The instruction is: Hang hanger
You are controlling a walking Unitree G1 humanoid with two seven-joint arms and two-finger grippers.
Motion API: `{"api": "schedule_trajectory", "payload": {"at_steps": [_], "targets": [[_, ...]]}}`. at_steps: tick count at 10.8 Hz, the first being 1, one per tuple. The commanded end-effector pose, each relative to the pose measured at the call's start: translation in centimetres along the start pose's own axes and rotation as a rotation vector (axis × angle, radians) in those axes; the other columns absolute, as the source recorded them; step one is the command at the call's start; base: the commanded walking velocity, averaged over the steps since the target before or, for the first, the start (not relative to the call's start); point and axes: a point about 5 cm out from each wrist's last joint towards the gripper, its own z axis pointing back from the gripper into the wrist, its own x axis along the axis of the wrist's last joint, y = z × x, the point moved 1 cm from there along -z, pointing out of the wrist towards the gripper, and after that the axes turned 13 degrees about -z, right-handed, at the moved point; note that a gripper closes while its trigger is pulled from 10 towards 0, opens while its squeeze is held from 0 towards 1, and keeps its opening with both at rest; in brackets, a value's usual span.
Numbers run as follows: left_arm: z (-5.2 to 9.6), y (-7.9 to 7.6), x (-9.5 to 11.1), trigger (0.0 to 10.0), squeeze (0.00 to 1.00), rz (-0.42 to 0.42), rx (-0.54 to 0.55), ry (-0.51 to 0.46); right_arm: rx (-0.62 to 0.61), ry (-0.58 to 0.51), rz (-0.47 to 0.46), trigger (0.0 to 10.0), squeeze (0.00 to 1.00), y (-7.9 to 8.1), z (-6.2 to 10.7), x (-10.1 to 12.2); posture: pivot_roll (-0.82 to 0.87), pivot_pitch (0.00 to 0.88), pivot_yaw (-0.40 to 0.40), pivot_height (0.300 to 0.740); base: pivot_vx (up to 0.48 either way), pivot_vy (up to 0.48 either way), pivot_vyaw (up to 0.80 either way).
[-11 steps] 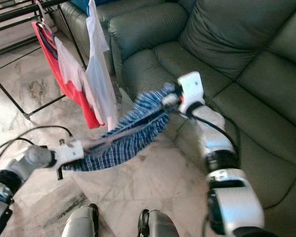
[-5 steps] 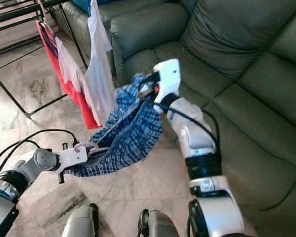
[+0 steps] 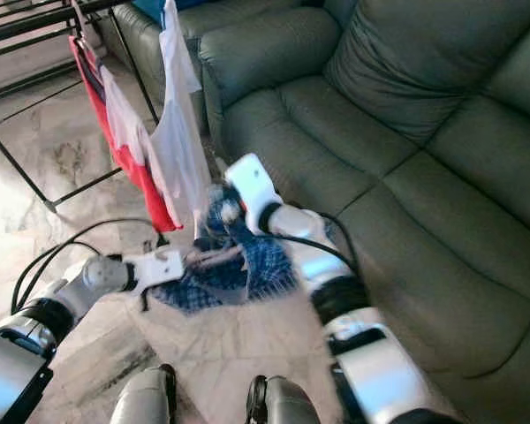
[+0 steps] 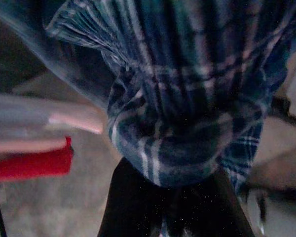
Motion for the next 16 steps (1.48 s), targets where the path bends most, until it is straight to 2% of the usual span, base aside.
{"api": "schedule_trajectory", "payload": {"at_steps": [1,2,3,4,5,6,7,8,10,11,12,13,14,16], "targets": [[-0.1,0.6,1.0,0.0,0.00,-0.034,0.026,-0.056,0.051,0.124,0.014,10.0,1.00,0.2,0.9,-3.0,0.05,0.106,-0.121,0.740,0.000,0.000,0.00],[-0.2,0.7,1.7,0.0,0.00,-0.044,0.040,-0.103,0.041,0.154,0.033,10.0,1.00,-0.5,1.7,-4.3,0.04,0.110,-0.119,0.740,0.000,0.000,0.00],[-0.2,1.0,2.6,0.0,0.00,-0.059,0.063,-0.159,-0.004,0.143,-0.018,10.0,1.00,-1.3,2.5,-5.4,0.04,0.113,-0.119,0.740,0.000,0.000,0.00],[0.0,1.5,3.1,0.0,0.00,-0.063,0.088,-0.199,-0.087,0.101,-0.096,10.0,1.00,-2.6,4.2,-6.8,0.05,0.114,-0.117,0.740,0.000,0.000,0.00],[0.3,1.5,2.8,0.0,0.00,-0.070,0.078,-0.194,-0.153,0.068,-0.059,10.0,1.00,-3.7,5.7,-7.1,0.05,0.115,-0.114,0.740,0.000,0.000,0.00],[0.6,1.3,2.2,0.0,0.00,-0.068,0.067,-0.180,-0.207,-0.056,-0.062,10.0,1.00,-4.9,6.9,-5.8,0.04,0.117,-0.107,0.740,0.000,0.000,0.00],[0.9,1.0,1.5,0.0,0.00,-0.062,0.063,-0.165,-0.188,-0.225,-0.174,10.0,1.00,-5.6,7.8,-3.6,0.03,0.116,-0.095,0.740,0.000,0.000,0.00],[1.0,0.8,1.0,0.0,0.00,-0.054,0.071,-0.147,-0.104,-0.281,-0.274,10.0,1.00,-5.4,8.2,-2.8,0.03,0.116,-0.090,0.740,0.000,0.000,0.00],[1.4,1.0,0.5,0.0,0.00,-0.053,0.095,-0.132,-0.032,-0.265,-0.289,10.0,1.00,-5.5,8.7,-2.8,0.04,0.119,-0.089,0.740,0.000,0.000,0.00],[1.4,0.9,0.5,0.0,0.00,-0.059,0.088,-0.135,-0.075,-0.343,-0.411,10.0,1.00,-6.4,8.7,-2.1,0.05,0.121,-0.088,0.740,0.000,0.000,0.00],[1.4,0.5,0.4,0.0,0.00,-0.063,0.075,-0.137,-0.020,-0.321,-0.672,10.0,1.00,-6.5,8.5,-2.4,0.05,0.121,-0.087,0.740,0.000,0.000,0.00],[1.3,0.3,0.4,0.0,0.00,-0.066,0.070,-0.138,0.018,-0.157,-0.691,10.0,1.00,-5.9,8.5,-4.1,0.05,0.122,-0.087,0.740,0.000,0.000,0.00],[1.3,0.1,0.4,0.0,0.00,-0.062,0.067,-0.136,0.054,0.022,-0.532,10.0,1.00,-5.3,9.2,-6.0,0.05,0.123,-0.088,0.740,0.000,0.000,0.00],[1.1,-0.6,0.3,0.0,0.00,-0.075,0.025,-0.139,0.260,0.075,-0.335,10.0,1.00,-4.7,11.1,-3.9,0.04,0.125,-0.088,0.740,0.000,0.000,0.00]]}}
